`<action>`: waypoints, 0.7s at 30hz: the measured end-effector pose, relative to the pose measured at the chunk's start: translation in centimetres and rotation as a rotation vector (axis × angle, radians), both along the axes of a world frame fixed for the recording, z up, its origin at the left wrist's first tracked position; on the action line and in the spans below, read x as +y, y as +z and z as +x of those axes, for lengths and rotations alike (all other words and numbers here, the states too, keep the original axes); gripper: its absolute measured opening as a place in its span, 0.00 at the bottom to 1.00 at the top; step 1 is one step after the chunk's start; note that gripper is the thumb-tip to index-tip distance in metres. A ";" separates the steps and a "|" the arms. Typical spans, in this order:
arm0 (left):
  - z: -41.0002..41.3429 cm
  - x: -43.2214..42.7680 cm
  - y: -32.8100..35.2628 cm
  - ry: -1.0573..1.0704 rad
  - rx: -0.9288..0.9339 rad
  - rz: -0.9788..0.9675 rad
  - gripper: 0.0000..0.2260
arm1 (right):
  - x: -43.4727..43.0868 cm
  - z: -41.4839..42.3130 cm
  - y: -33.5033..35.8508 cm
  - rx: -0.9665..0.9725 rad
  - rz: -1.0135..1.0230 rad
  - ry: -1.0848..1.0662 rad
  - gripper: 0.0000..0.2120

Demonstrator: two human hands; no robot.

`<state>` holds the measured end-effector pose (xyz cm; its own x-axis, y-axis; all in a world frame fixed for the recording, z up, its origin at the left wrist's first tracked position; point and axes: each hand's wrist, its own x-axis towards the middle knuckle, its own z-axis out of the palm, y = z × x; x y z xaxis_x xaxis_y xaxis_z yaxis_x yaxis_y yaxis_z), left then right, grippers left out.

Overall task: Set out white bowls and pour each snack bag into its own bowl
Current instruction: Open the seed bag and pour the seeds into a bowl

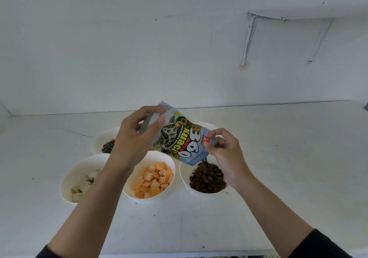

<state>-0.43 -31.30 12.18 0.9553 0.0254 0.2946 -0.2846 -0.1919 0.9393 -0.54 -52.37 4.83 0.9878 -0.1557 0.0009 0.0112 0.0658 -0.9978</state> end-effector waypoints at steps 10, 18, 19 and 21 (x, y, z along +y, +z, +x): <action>1.6 -0.1 5.9 -0.002 -0.190 0.070 0.06 | -0.2 1.1 4.9 -0.150 0.045 -0.036 0.11; 2.3 -1.0 9.7 -0.004 -0.272 0.109 0.06 | -0.3 1.9 7.1 -0.190 0.083 -0.044 0.10; 2.5 -1.0 9.8 -0.010 -0.278 0.118 0.06 | -0.4 1.9 7.0 -0.186 0.091 -0.044 0.09; 2.7 -1.2 9.5 -0.027 -0.284 0.139 0.05 | -0.4 1.7 6.6 -0.175 0.101 -0.049 0.09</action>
